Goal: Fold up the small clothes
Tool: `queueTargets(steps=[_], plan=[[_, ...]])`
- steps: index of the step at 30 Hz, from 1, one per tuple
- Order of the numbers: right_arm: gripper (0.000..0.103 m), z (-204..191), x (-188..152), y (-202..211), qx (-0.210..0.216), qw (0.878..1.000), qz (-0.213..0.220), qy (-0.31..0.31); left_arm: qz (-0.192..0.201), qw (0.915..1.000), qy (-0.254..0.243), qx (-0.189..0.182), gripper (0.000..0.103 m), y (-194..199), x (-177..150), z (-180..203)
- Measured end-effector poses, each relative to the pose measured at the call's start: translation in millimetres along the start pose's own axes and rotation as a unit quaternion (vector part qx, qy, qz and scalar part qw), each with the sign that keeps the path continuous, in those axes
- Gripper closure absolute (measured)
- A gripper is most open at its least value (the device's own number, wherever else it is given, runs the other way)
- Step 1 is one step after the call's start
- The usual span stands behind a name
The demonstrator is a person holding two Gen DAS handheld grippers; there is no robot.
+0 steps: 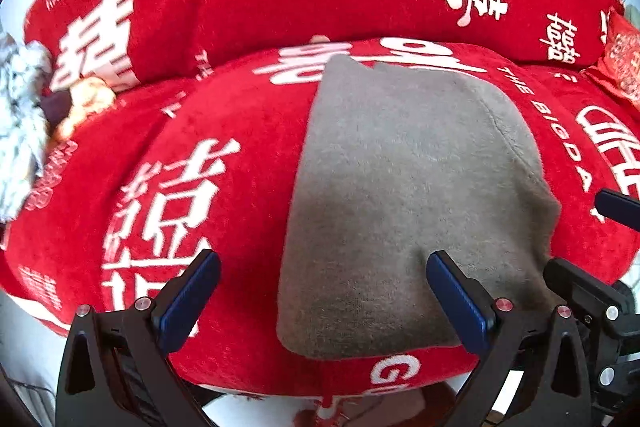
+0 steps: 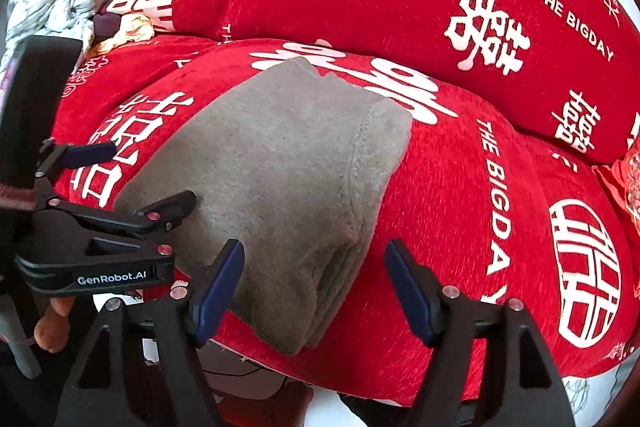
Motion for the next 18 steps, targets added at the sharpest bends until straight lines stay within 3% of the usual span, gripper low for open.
queueTargets(steps=[4,10,18], plan=[[0.027,1.4,0.0,0.2,-0.002,1.0,-0.002,-0.004,-0.018,0.9993,0.0,-0.034,0.0,-3.2,-2.4,5.0],[0.027,3.9,-0.4,1.6,-0.008,1.0,-0.003,-0.005,-0.021,0.9977,0.029,-0.057,0.0,-3.3,-1.6,-0.3],[0.027,6.9,0.4,1.9,-0.011,1.0,-0.004,-0.012,-0.023,0.9981,0.024,-0.052,0.0,-3.5,-2.1,-0.7]])
Point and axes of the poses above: each gripper's, at about its wrist camera, not at the fingertips, and y roughly against the way its jaws point, z to its right, x to its top, the point moved 8 cm from there along -y, roughly the way its jaws point
